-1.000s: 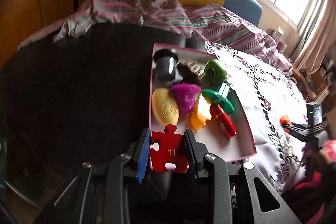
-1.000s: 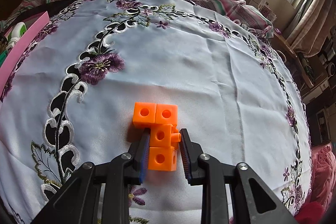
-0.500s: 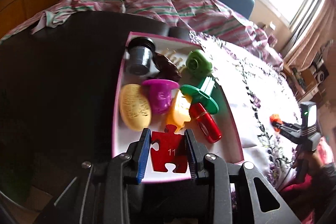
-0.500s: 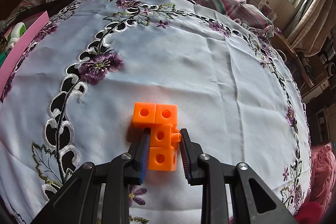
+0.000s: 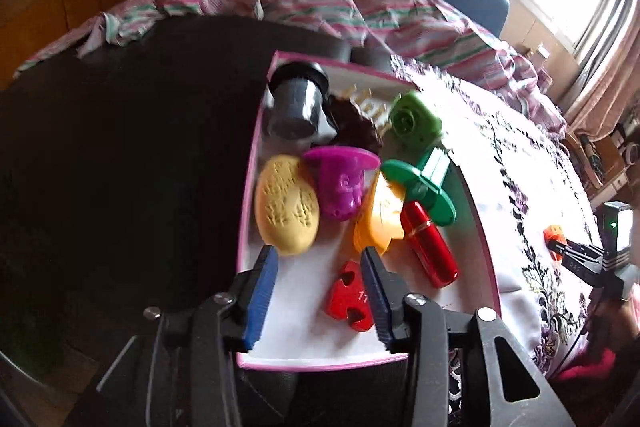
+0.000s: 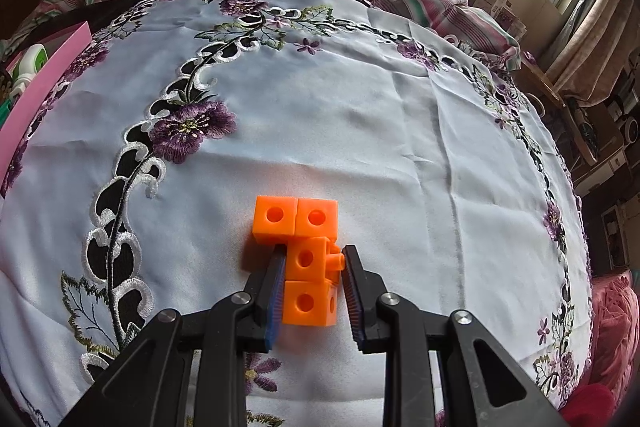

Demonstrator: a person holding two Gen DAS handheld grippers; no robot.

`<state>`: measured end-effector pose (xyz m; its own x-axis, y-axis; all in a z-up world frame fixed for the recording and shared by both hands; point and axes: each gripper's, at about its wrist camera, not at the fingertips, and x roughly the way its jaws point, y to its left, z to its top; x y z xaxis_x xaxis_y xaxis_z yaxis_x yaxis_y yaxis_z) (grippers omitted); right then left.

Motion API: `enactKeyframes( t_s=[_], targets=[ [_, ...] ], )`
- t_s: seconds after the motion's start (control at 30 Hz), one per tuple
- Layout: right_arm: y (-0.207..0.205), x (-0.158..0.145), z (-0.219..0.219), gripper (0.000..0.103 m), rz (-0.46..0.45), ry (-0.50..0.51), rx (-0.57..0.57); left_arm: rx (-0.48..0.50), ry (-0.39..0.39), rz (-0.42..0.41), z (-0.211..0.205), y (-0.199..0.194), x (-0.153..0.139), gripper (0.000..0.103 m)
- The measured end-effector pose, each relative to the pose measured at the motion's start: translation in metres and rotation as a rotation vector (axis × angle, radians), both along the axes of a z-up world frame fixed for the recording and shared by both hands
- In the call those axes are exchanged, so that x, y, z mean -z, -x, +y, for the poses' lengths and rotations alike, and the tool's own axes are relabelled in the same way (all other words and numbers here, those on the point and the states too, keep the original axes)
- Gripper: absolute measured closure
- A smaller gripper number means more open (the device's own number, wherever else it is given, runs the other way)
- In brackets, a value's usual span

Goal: Organize rigid objects
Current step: 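Lower the red puzzle piece into the tray and open the left gripper, then carry the orange cubes into the tray and open the right gripper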

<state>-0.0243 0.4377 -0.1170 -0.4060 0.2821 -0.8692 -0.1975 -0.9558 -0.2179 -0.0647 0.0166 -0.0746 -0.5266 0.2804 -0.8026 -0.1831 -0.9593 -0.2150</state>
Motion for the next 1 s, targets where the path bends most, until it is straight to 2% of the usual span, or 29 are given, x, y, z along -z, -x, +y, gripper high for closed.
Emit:
enactKeyframes(
  t_s=[0.2, 0.27, 0.33, 0.53, 0.77, 0.9, 1.0],
  targets=[
    [-0.003, -0.019, 0.009, 0.077, 0.042, 0.047, 0.074, -0.025, 0.053, 0.093, -0.009, -0.01, -0.024, 0.044],
    [-0.003, -0.031, 0.003, 0.077, 0.069, 0.063, 0.081, -0.039, 0.06, 0.117, -0.013, -0.012, -0.03, 0.035],
    [-0.002, -0.044, -0.011, 0.077, 0.097, 0.102, 0.07, -0.054, 0.071, 0.128, -0.018, -0.014, -0.035, 0.034],
    [0.006, -0.07, -0.105, 0.077, 0.164, 0.236, -0.103, -0.096, 0.083, 0.142, -0.033, -0.021, -0.042, 0.03],
    [0.015, -0.073, -0.223, 0.077, 0.168, 0.338, -0.309, -0.14, 0.106, 0.136, -0.047, -0.03, -0.04, 0.021],
    [0.021, -0.06, -0.261, 0.077, 0.128, 0.352, -0.336, -0.164, 0.109, 0.137, -0.055, -0.035, -0.038, 0.019],
    [0.028, -0.05, -0.272, 0.077, 0.107, 0.357, -0.307, -0.175, 0.098, 0.149, -0.061, -0.038, -0.039, 0.011]
  ],
)
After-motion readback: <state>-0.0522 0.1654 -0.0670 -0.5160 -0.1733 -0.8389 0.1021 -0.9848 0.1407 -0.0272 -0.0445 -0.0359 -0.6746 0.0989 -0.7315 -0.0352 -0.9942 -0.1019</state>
